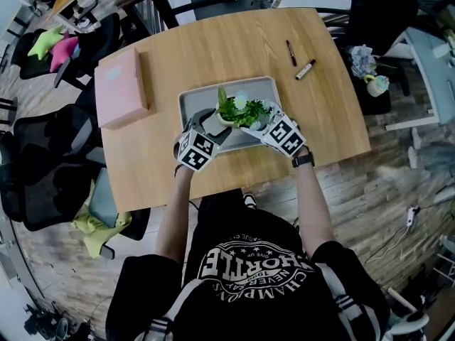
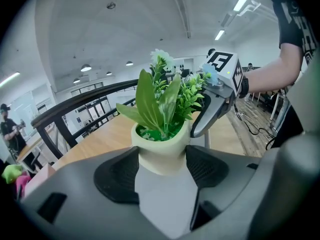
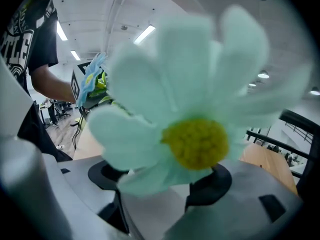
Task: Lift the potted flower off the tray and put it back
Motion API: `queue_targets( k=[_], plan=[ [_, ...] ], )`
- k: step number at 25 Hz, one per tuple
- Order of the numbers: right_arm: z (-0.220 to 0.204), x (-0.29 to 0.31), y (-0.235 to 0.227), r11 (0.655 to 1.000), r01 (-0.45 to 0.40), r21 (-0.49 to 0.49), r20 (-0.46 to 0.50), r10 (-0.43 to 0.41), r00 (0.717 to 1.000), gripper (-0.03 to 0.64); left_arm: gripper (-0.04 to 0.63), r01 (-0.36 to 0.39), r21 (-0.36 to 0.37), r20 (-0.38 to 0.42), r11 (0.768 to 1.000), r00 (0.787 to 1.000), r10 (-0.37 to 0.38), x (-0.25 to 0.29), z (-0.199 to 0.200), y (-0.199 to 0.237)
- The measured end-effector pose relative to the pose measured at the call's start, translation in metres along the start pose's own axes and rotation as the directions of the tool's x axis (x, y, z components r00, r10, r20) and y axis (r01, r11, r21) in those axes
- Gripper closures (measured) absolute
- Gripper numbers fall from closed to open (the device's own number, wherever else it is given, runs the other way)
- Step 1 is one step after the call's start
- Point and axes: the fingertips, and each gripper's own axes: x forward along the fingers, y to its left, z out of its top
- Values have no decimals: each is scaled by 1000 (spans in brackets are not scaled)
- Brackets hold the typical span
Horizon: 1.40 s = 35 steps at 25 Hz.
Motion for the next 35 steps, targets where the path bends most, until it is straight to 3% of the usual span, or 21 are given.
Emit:
queue_targets(
  k=[10, 29, 35],
  plan=[
    [13, -36, 27, 1000, -4, 4, 16, 4, 1000, 250, 282, 12, -27, 41, 1000, 999, -11, -31, 19, -29],
    [36, -116, 51, 998, 55, 12, 73, -55, 996, 250, 282, 16, 47, 134, 999, 991, -23, -76, 80, -77],
    [43, -145, 55, 996, 87, 19, 100, -89, 991, 250, 282, 43, 82, 182, 996, 982, -57, -88, 109, -93]
  ],
)
